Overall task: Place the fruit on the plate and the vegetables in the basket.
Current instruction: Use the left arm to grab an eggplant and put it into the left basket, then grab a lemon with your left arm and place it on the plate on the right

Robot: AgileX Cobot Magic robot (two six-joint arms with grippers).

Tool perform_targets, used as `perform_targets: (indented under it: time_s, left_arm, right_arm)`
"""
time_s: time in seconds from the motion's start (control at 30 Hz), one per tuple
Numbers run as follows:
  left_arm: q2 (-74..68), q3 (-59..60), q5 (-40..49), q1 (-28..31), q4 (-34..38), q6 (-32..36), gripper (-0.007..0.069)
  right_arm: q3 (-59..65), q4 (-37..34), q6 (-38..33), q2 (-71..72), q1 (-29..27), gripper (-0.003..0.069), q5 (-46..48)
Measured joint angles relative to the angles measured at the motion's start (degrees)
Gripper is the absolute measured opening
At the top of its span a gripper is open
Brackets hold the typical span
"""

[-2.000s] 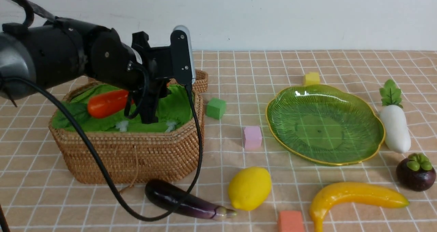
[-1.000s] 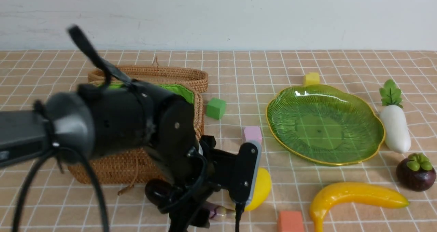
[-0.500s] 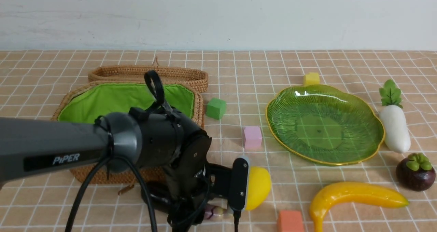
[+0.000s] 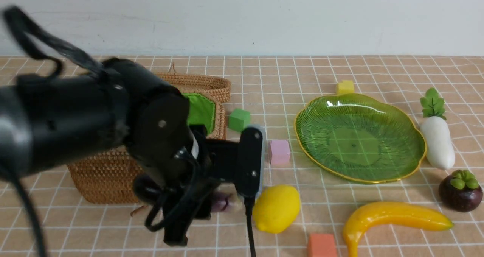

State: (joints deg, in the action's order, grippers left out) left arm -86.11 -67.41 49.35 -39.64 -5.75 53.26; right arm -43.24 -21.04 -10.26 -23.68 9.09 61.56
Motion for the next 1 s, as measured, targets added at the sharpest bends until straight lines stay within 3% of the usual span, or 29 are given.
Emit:
perform_targets:
  time_s: [0.2,0.27,0.37,0.53,0.57,0.6,0.63,0.7,0.77,0.87,1.0]
  left_arm:
    - [3.21,-4.3,-3.61,3.68,-12.33,-9.96,0.0316]
    - [0.49,-6.65,-6.26,7.67,-17.46,-14.68,0.0316]
    - [-4.65,-8.04,-10.15,12.35,-20.39,-18.02,0.0316]
    - [-9.48,-8.47,-13.65,14.72,-21.48,-20.59,0.0349]
    - [-10.29,-8.47,-14.16,14.78,-22.18,-21.71,0.0437]
    - [-10.36,-8.47,-14.15,14.83,-22.26,-21.85,0.0451]
    - [-10.55,-8.5,-14.4,14.82,-22.52,-23.38,0.0556]
    - [-10.5,-8.56,-14.23,14.54,-22.52,-25.2,0.0613]
    - [-9.24,-8.57,-11.51,12.82,-19.63,-30.87,0.0659]
    - [-7.74,-8.62,-7.97,9.9,-13.81,-34.44,0.0645]
    - [-7.33,-8.8,-4.37,1.13,1.78,-40.97,0.0507]
  right_arm:
    - [0.0,0.0,0.0,0.0,0.0,0.0147,-2.21]
    - [0.0,0.0,0.0,0.0,0.0,0.0147,-2.58]
    - [0.0,0.0,0.0,0.0,0.0,0.0148,-2.58]
    - [0.0,0.0,0.0,0.0,0.0,0.015,-2.53]
    - [0.0,0.0,0.0,0.0,0.0,0.0151,-2.33]
    - [0.0,0.0,0.0,0.0,0.0,0.0151,-2.28]
    - [0.0,0.0,0.0,0.0,0.0,0.0151,-2.28]
    - [0.0,0.0,0.0,0.0,0.0,0.0151,-2.28]
    - [0.0,0.64,0.0,0.0,0.0,0.0151,-2.16]
    - [0.0,1.64,0.19,0.0,0.0,0.0156,-2.16]
    - [0.0,1.76,0.88,0.0,0.0,0.0162,-2.11]
